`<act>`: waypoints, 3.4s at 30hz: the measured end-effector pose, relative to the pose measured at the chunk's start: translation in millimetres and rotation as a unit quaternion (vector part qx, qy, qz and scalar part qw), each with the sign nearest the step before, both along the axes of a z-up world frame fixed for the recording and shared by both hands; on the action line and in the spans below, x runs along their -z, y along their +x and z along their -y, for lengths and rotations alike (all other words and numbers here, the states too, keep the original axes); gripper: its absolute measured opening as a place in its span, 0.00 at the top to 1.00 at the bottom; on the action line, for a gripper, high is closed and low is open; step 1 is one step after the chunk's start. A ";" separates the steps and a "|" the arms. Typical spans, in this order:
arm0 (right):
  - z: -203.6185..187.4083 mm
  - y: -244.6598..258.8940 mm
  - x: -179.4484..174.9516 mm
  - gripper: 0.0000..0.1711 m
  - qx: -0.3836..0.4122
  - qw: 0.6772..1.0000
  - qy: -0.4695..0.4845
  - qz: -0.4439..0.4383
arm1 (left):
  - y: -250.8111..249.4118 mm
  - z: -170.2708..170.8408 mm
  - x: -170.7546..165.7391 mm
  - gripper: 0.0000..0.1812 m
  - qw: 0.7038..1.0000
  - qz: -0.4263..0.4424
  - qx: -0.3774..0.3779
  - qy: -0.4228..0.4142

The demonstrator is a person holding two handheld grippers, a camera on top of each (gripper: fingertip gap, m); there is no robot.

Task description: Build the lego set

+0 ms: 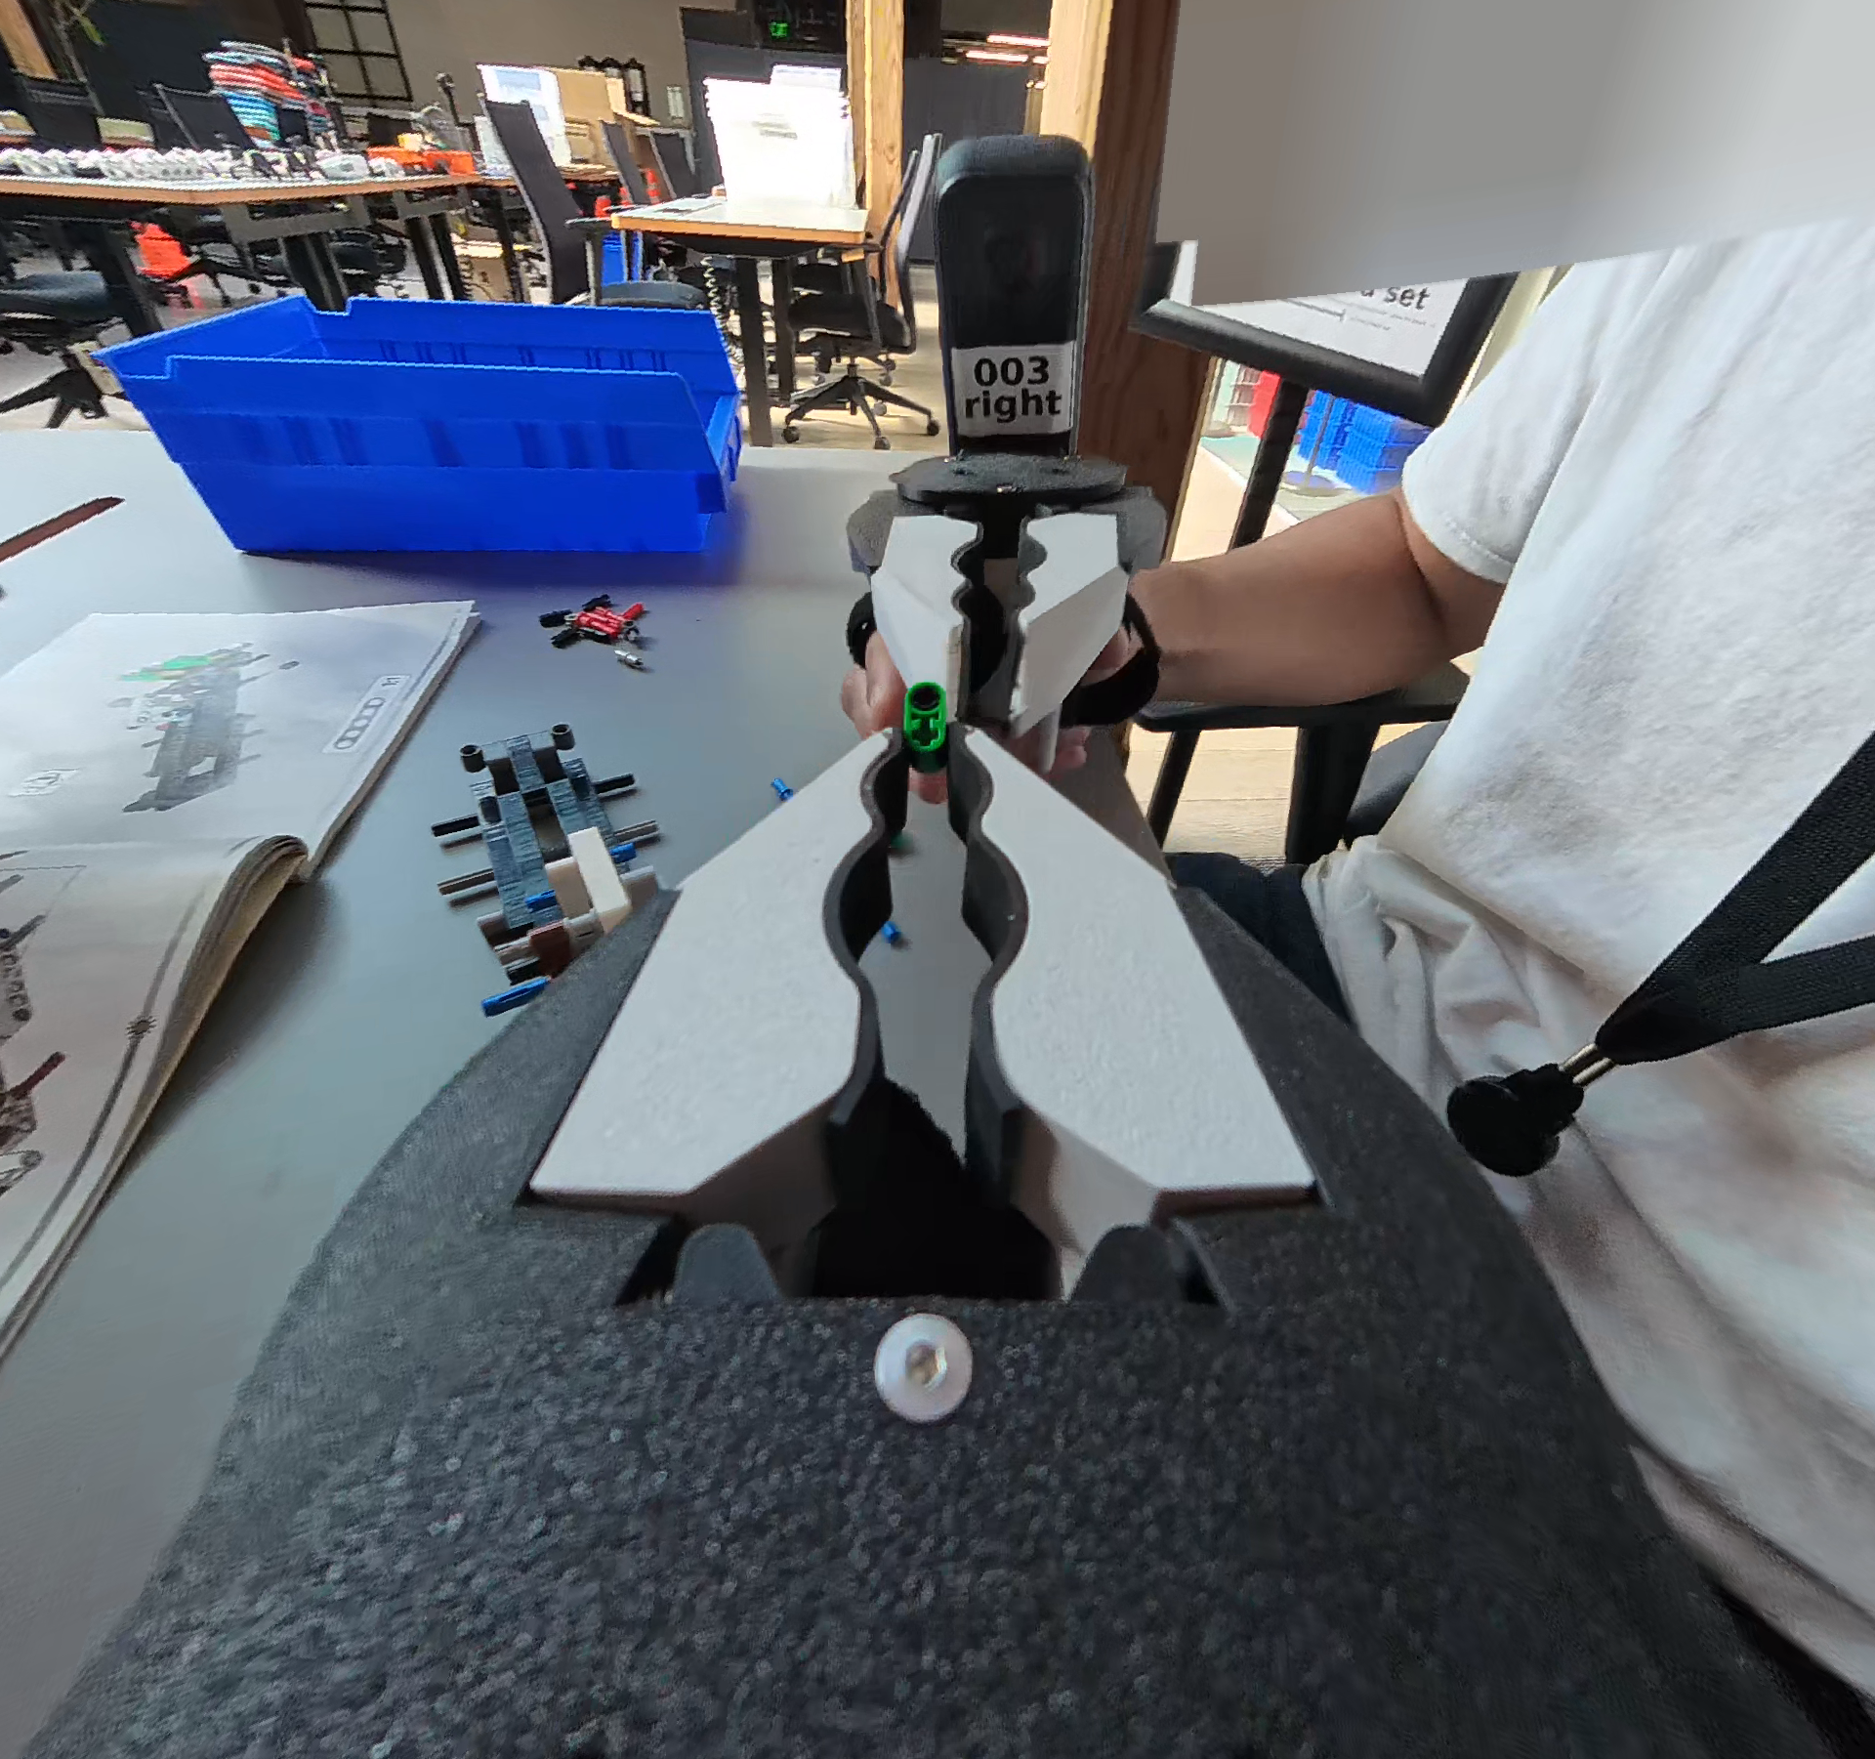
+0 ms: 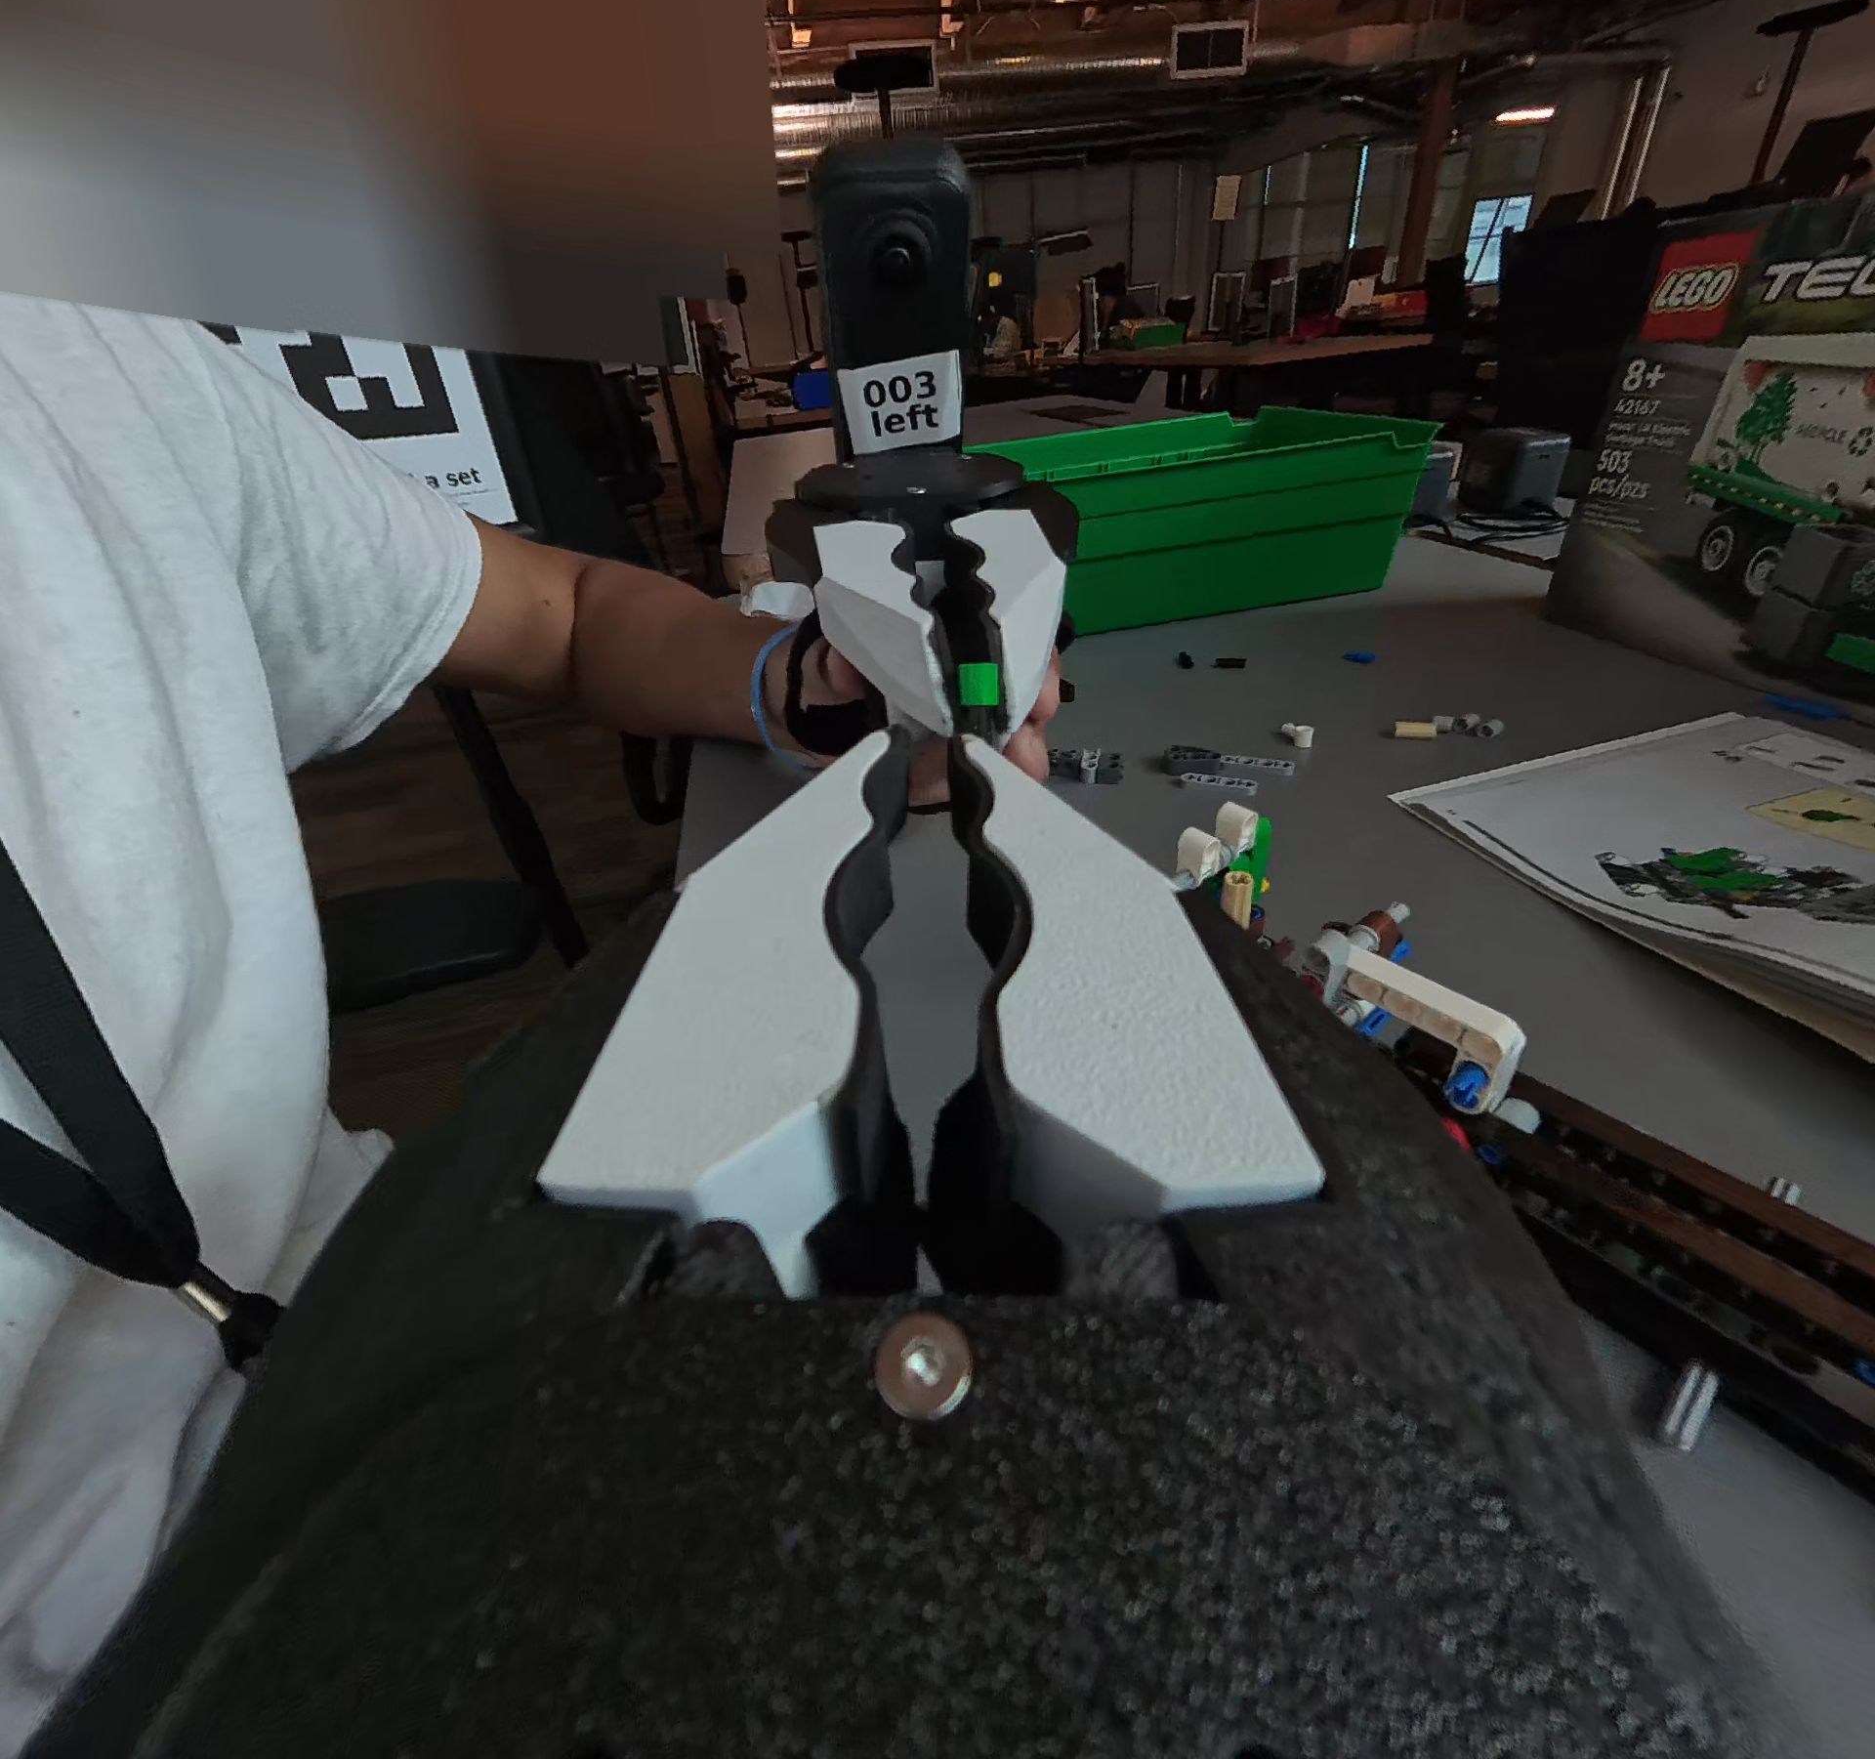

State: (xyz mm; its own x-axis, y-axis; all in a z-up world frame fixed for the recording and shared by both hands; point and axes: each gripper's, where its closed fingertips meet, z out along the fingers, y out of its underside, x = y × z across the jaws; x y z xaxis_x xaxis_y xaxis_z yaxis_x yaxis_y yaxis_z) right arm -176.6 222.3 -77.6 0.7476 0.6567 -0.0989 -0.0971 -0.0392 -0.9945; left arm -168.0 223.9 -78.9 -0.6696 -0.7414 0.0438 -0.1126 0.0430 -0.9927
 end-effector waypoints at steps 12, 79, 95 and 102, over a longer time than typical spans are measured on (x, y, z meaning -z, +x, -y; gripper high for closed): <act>-17.5 6.0 0.4 0.85 -0.033 0.973 -0.136 -0.184 | 7.0 -8.7 8.3 0.97 0.935 0.145 -0.143 0.291; 41.5 87.9 60.5 0.89 0.078 0.966 -0.217 0.121 | 24.5 -131.0 1.8 0.97 0.966 -0.018 -0.257 0.021; 40.3 127.3 101.0 0.88 -0.002 0.936 -0.221 0.274 | 23.9 -120.2 1.0 0.97 0.969 -0.015 -0.244 0.026; 36.0 125.0 104.3 0.88 -0.060 0.932 -0.230 0.274 | 23.8 -120.2 -3.8 0.97 0.974 -0.015 -0.224 -0.019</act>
